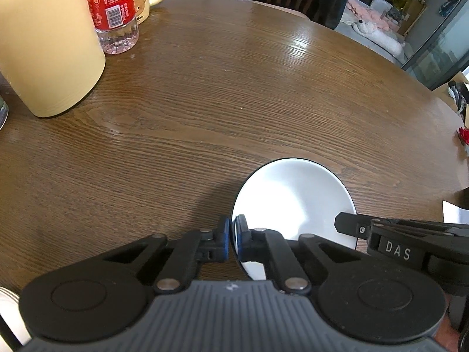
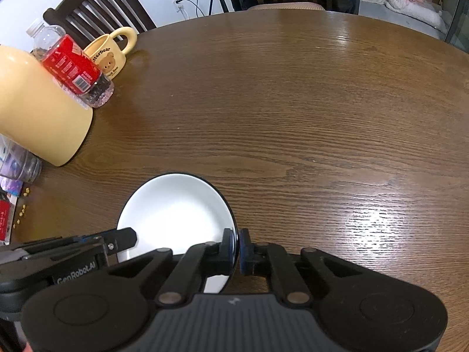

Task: Organize plates and bowls
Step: 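Close both grippers together on the white bowl rim, then lift the white bowl and carry it toward the blue bowl with both grippers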

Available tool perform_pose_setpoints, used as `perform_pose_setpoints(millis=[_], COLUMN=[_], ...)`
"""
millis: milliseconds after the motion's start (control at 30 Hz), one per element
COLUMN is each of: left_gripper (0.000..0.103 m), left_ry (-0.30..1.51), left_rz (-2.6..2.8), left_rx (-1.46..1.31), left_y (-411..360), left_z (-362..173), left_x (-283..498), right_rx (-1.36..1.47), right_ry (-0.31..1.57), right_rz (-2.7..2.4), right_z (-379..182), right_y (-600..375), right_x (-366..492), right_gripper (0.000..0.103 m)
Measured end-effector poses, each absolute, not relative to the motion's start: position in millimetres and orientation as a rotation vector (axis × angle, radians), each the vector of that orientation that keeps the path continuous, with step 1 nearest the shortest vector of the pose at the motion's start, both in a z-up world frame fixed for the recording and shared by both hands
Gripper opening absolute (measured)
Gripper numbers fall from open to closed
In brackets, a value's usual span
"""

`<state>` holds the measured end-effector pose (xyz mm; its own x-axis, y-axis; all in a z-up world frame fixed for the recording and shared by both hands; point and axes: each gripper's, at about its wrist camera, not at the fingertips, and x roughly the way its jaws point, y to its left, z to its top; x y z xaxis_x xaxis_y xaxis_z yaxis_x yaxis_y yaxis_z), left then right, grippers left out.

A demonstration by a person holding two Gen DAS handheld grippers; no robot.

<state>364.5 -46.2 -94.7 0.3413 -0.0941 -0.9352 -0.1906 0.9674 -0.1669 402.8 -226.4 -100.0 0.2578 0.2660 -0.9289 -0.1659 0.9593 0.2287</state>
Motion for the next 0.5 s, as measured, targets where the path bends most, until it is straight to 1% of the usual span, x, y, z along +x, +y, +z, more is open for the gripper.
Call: perform_pose_setpoints(millis=[500], left_gripper=[0.006], left_ry=[1.229], left_rz=[0.080], left_rx=[-0.258], left_y=[-47.6], left_z=[-93.3], left_x=[364.5], right_rx=[0.085], right_ry=[1.275], right_rz=[0.289], right_z=[-99.3], right_y=[-224.7], right_x=[399.3], right_gripper=[0.004])
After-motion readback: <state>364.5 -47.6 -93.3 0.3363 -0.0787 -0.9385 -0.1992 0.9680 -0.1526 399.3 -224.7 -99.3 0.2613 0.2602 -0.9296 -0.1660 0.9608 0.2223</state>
